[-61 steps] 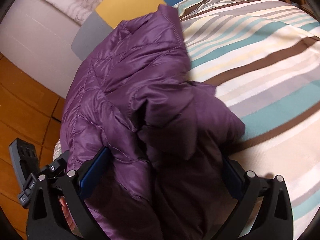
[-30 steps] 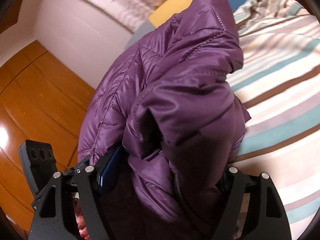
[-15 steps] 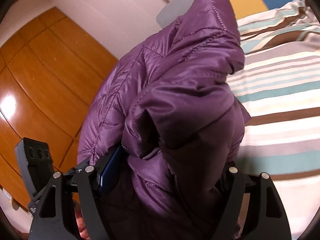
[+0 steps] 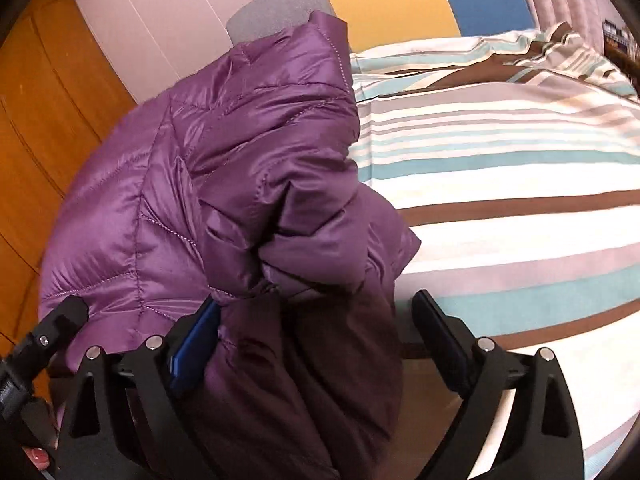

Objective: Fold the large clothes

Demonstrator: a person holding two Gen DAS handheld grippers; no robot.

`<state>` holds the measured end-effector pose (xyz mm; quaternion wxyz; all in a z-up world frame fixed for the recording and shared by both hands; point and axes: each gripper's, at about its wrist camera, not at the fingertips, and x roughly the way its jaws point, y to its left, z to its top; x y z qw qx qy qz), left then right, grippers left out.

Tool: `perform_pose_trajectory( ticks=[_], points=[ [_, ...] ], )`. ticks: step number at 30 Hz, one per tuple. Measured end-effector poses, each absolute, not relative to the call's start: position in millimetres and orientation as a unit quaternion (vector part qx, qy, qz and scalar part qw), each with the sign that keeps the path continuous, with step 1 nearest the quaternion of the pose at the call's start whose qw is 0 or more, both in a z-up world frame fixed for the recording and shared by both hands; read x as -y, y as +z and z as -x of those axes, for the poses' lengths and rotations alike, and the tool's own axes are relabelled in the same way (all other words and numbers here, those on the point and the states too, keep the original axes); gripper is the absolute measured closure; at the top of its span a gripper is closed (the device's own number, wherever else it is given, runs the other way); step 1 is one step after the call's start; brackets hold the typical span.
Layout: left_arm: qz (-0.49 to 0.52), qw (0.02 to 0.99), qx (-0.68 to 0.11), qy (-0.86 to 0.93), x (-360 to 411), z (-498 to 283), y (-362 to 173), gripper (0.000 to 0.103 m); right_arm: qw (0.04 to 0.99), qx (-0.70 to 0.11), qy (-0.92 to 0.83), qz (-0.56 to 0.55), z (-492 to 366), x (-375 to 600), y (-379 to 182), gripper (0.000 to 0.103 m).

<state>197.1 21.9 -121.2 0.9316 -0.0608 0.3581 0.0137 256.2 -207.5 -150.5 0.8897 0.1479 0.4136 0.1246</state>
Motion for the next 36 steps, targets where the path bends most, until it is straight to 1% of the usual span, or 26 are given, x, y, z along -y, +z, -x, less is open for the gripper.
perform_pose_trajectory(
  ticks=[3, 5, 8, 11, 15, 19, 24, 33, 36],
  points=[
    [0.078, 0.921, -0.382, 0.014, -30.0, -213.4, -145.1, 0.003, 0.891, -0.424, 0.108, -0.121, -265.9, 192.1, -156.3, 0.006],
    [0.096, 0.918, -0.385, 0.011, -37.7, -215.5, -153.6, 0.003, 0.893, -0.427, 0.098, -0.104, -288.1, 186.0, -152.4, 0.005],
    [0.1, 0.915, -0.391, 0.006, -40.8, -212.6, -149.9, 0.003, 0.897, -0.424, 0.09, -0.082, -286.9, 182.5, -150.0, 0.005],
    [0.12, 0.913, -0.39, 0.004, -43.8, -199.9, -141.4, 0.003, 0.903, -0.413, 0.084, -0.084, -268.1, 163.5, -137.8, 0.004],
    [0.139, 0.913, -0.384, 0.008, -45.6, -175.3, -129.9, 0.003, 0.907, -0.401, 0.095, -0.088, -229.9, 171.6, -121.6, 0.002],
    [0.118, 0.921, -0.371, 0.021, -33.0, -154.2, -117.1, 0.003, 0.913, -0.387, 0.113, -0.066, -196.2, 160.8, -103.2, 0.002],
    [0.103, 0.938, -0.33, 0.033, -24.4, -115.9, -99.9, 0.003, 0.918, -0.368, 0.136, -0.054, -154.0, 167.9, -80.1, 0.002],
    [0.049, 0.949, -0.306, 0.05, -9.6, -66.4, -75.9, 0.003, 0.918, -0.356, 0.166, -0.046, -124.2, 166.0, -62.6, 0.002],
    [0.05, 0.953, -0.296, 0.052, -5.0, -52.6, -69.9, 0.003, 0.92, -0.353, 0.163, -0.041, -105.5, 170.3, -54.7, 0.002]
  ],
)
